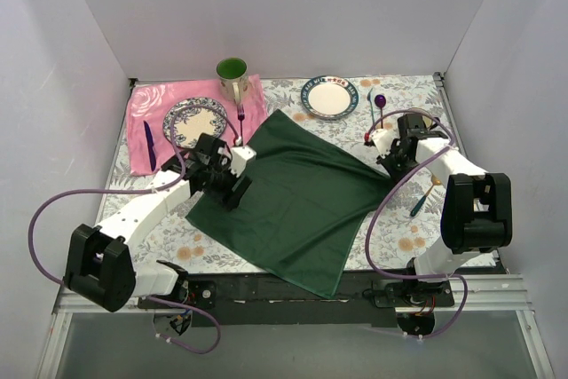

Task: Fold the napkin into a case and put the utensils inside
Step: Move the crumpled napkin to the center of the board.

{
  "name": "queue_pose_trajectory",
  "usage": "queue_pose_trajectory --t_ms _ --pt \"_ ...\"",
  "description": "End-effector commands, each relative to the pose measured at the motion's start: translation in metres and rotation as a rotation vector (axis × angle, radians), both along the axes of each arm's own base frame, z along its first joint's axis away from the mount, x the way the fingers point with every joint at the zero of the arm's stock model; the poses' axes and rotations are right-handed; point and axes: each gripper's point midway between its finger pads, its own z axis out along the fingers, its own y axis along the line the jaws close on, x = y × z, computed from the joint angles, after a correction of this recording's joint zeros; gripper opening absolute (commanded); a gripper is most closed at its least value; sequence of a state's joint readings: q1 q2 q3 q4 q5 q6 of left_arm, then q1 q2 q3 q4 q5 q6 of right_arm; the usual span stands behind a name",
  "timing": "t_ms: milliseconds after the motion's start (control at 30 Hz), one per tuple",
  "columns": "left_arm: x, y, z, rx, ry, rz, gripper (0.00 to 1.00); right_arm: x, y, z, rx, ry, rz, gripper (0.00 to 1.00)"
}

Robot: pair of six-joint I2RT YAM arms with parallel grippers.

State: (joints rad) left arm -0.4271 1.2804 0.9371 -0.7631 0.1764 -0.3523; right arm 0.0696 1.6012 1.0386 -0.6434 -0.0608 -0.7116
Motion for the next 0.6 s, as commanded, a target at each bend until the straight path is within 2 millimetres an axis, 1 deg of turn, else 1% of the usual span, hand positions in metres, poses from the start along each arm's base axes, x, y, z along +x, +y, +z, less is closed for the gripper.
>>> queue_pose_trajectory --t_ms 0,33,100,133,167,200,233,267,333,367,400,433,467,500,533,567 --pt "-0.026 0.027 -0.035 0.112 0.051 -0.004 0.67 -0.026 -0.009 -0.003 -0.056 0.049 0.092 0.01" --pt "-0.031 0.032 -0.045 0.136 0.074 -0.002 0.66 -0.031 -0.010 -0.004 -0.059 0.065 0.103 0.01" --pt "-0.027 0.037 -0.052 0.166 0.063 0.020 0.65 -0.038 -0.011 -0.005 -0.069 0.087 0.127 0.01" --pt "-0.028 0.040 -0.058 0.181 0.068 0.030 0.62 -0.043 -0.012 -0.006 -0.071 0.109 0.135 0.01" --pt "-0.022 0.041 -0.062 0.191 0.054 0.039 0.61 -0.048 -0.012 -0.008 -0.072 0.127 0.143 0.01" --pt "-0.017 0.048 -0.066 0.234 0.042 0.063 0.59 -0.052 -0.011 -0.009 -0.077 0.140 0.161 0.01" --pt "-0.014 0.051 -0.068 0.250 0.035 0.071 0.54 -0.056 -0.010 -0.010 -0.077 0.156 0.172 0.01" --pt "-0.010 0.052 -0.075 0.269 0.036 0.072 0.50 -0.064 -0.010 -0.011 -0.079 0.181 0.184 0.01" --pt "0.000 0.062 -0.080 0.303 0.022 0.100 0.45 -0.070 -0.006 -0.009 -0.070 0.193 0.217 0.01" --pt "0.010 0.064 -0.080 0.306 0.005 0.112 0.40 -0.077 -0.004 -0.010 -0.064 0.218 0.231 0.01" --pt "0.014 0.069 -0.088 0.331 0.027 0.106 0.38 -0.080 0.001 -0.009 -0.052 0.226 0.252 0.01" --pt "0.022 0.078 -0.091 0.338 0.039 0.138 0.36 -0.083 0.004 -0.008 -0.048 0.234 0.270 0.01" --pt "0.030 0.083 -0.092 0.340 0.042 0.150 0.32 -0.085 0.007 -0.007 -0.043 0.239 0.286 0.01" --pt "0.044 0.087 -0.094 0.347 0.049 0.156 0.29 -0.092 0.013 -0.007 -0.031 0.265 0.313 0.01" --pt "0.052 0.098 -0.095 0.351 0.054 0.187 0.27 -0.094 0.016 -0.006 -0.026 0.270 0.327 0.01" --pt "0.063 0.102 -0.094 0.358 0.043 0.199 0.25 -0.097 0.019 -0.005 -0.018 0.281 0.344 0.02"
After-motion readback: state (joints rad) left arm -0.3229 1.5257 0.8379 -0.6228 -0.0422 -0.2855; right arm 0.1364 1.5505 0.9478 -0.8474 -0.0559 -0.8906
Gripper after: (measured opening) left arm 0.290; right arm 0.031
